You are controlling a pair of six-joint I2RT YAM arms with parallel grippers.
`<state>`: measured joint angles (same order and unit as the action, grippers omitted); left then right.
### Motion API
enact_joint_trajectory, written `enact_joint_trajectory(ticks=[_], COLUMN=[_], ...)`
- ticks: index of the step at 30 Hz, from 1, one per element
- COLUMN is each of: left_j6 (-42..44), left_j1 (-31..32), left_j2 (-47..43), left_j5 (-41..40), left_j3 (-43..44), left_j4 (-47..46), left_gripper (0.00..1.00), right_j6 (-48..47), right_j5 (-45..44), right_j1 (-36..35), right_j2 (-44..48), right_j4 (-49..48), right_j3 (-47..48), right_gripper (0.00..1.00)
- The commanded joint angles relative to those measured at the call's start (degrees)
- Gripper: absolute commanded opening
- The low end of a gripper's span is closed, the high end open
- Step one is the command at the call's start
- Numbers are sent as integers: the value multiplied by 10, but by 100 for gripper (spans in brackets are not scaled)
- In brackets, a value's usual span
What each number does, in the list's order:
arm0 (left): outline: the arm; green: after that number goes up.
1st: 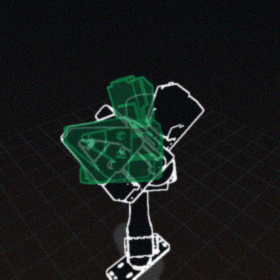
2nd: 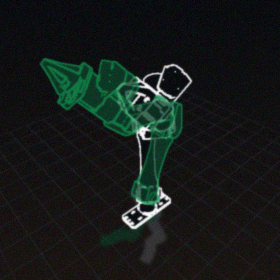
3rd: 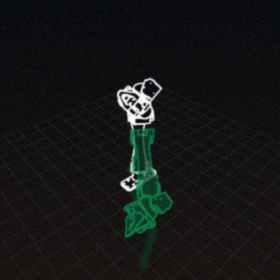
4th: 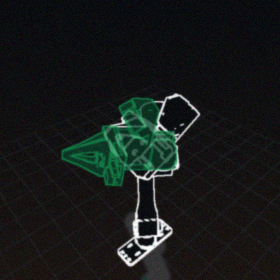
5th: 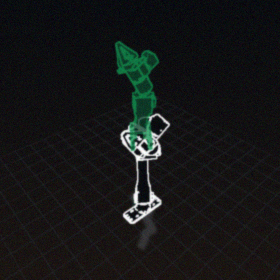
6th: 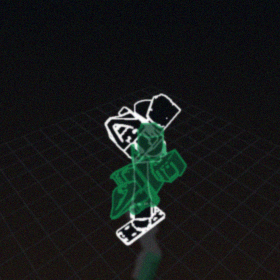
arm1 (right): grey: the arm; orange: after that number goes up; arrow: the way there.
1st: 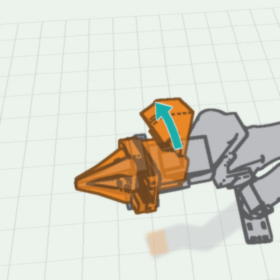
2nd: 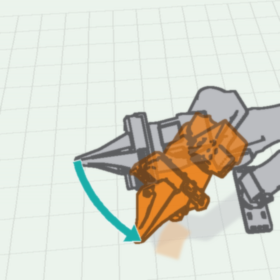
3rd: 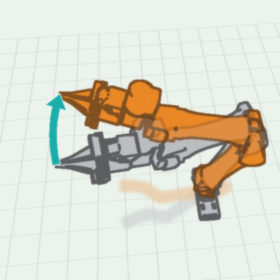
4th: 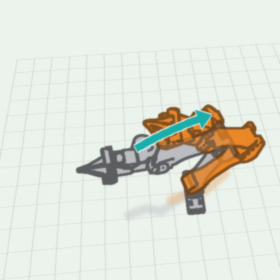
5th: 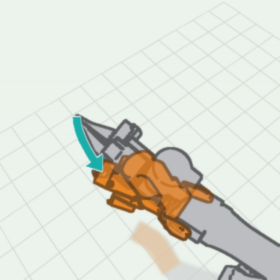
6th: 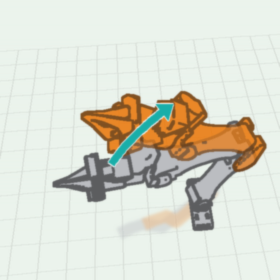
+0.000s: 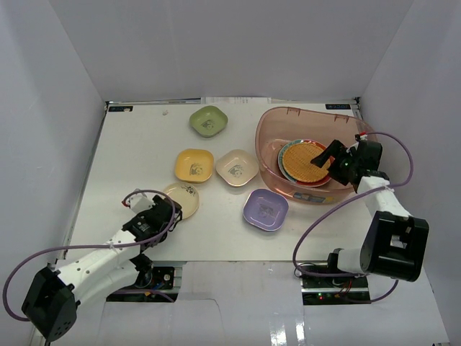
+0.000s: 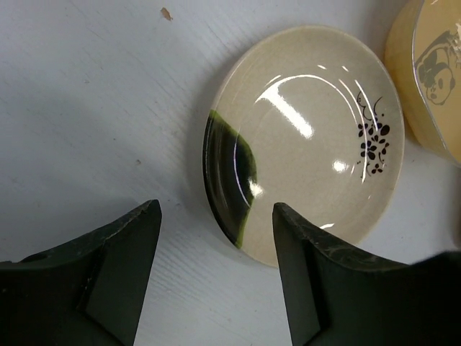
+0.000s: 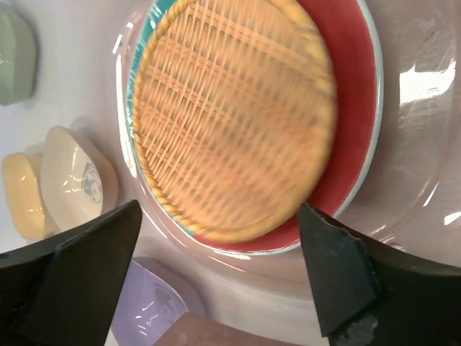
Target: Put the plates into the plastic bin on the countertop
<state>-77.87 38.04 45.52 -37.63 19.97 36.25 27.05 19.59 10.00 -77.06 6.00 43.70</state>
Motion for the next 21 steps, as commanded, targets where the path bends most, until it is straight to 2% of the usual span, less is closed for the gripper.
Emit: enact_joint_trajectory(ticks=[1,3,6,11,14,17,18,19,21], left_j6=[5,8,11,25,39,66,67,72,81], left_j1=[0,0,0,0,0,0,0,0,0], left_j2=[28,42,63,66,58,53,48,45,27], left_j5=[-24,-28,-31,-42,-49,-47,-45,-40,-32], left_j3=[-7,-8,-7,-13,-15,-13,-12,-12,-11], left_j4=[-64,-73,-81,-89,-94,-99,-93,-93,-87], left_gripper=[73,67,61,38,26,17,14,6,0], right_j6=[-14,-16,-11,5,8,1,3,15,28], right_j5=[-20,-30,-38,-20,-10,-24,-28,-26,-31], right_j1=[1,0,0,-6,-40,-124,-172,-195,-266], right_j2=[51,73,101,147,192,212,217,221,223], right_j4=[8,18,20,-1,-13,0,-5,-11,-25], right_j3=[28,31,27,0,3,24,27,30,33], right_gripper=[96,90,90,92,95,95,95,95,94])
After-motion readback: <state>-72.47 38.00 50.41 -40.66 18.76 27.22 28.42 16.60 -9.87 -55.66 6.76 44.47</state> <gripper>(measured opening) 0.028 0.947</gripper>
